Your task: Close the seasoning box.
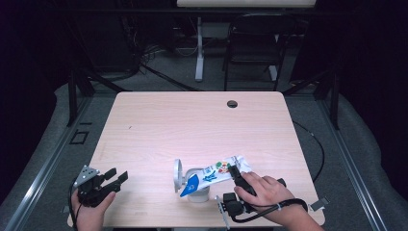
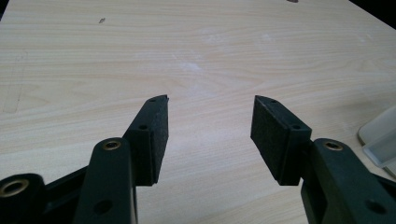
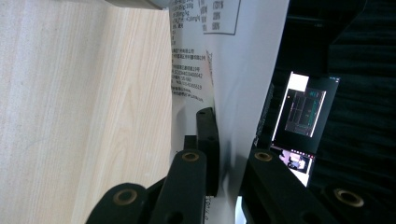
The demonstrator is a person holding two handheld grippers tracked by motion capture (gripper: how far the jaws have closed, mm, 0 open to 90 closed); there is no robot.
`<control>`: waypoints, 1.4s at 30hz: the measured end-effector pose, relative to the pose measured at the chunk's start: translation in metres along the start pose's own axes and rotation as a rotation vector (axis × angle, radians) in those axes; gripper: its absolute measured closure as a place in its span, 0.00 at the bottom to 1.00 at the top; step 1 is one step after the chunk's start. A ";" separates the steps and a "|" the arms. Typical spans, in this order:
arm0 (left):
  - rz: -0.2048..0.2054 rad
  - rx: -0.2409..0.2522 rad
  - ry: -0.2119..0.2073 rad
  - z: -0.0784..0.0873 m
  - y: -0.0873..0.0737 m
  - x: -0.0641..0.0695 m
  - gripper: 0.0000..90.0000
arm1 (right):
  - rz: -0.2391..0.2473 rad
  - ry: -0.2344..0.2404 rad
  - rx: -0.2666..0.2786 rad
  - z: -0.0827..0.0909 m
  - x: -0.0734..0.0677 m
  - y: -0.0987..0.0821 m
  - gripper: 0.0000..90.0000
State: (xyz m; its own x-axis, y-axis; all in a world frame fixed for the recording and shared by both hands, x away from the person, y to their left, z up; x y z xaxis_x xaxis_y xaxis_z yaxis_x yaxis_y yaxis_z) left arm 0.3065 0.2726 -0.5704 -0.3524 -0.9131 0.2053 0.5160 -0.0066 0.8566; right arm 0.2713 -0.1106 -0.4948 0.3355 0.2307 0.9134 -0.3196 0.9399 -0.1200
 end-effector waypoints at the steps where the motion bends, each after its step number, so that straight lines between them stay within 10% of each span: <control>1: 0.002 0.000 0.001 0.000 0.000 0.000 0.52 | 0.000 -0.001 -0.006 0.001 0.000 0.000 0.99; 42: -0.004 -0.019 0.008 -0.003 -0.005 0.001 0.52 | -0.464 0.048 0.126 0.001 -0.016 -0.011 0.99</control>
State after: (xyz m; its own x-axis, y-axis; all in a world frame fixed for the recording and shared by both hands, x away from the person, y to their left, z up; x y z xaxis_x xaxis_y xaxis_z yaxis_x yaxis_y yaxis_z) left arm 0.3063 0.2708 -0.5759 -0.3485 -0.9162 0.1978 0.5293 -0.0182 0.8482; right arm 0.2683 -0.1247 -0.5074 0.5078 -0.1912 0.8400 -0.2302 0.9095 0.3462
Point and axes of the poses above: each handheld gripper's, and its own axes: z roughly backward along the jaws, y roughly out of its top, x roughly to its right, the point moved 6 cm from there along -z, roughly forward along the jaws, and after that the axes turned 3 degrees about x, right-handed, at the moved point
